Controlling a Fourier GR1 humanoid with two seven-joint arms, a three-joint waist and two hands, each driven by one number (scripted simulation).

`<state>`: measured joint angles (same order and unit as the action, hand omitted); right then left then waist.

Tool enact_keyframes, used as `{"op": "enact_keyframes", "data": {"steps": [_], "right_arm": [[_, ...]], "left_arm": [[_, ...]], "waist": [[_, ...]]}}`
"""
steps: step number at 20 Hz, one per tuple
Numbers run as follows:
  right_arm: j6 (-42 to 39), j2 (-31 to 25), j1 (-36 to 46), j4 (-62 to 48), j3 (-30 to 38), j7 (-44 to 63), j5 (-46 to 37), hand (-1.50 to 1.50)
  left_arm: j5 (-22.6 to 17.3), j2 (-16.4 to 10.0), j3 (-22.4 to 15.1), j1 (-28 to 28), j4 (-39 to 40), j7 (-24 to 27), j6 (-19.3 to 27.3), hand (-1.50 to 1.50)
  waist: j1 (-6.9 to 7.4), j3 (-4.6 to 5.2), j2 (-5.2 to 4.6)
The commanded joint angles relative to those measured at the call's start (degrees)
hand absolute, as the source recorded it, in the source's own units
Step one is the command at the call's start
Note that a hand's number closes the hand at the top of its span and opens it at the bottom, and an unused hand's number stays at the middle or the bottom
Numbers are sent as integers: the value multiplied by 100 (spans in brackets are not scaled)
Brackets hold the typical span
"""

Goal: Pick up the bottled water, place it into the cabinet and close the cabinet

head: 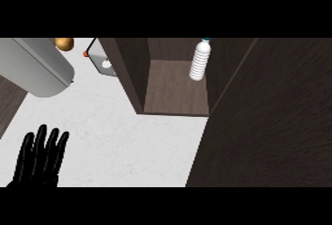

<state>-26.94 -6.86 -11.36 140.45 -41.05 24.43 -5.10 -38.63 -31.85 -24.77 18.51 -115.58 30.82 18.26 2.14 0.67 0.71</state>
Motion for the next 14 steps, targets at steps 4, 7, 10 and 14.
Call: {"op": "enact_keyframes", "data": {"steps": [4,7,10,14], "right_arm": [[911,645,973,-529,-690,374,-621,150],[959,640,1014,-492,-664,406,-460,150],[855,636,1225,-620,-516,484,-332,150],[781,634,1250,-704,-456,492,-243,150]], "left_arm": [[-201,-197,184,229,-77,66,-372,-150],[-256,-237,262,131,-102,-19,-385,-150],[-229,-250,273,157,-48,46,-462,-150],[-199,-260,267,294,-104,186,-572,-150]], "waist": [[93,7,-19],[43,6,-37],[154,14,-82],[272,17,-76]]}}
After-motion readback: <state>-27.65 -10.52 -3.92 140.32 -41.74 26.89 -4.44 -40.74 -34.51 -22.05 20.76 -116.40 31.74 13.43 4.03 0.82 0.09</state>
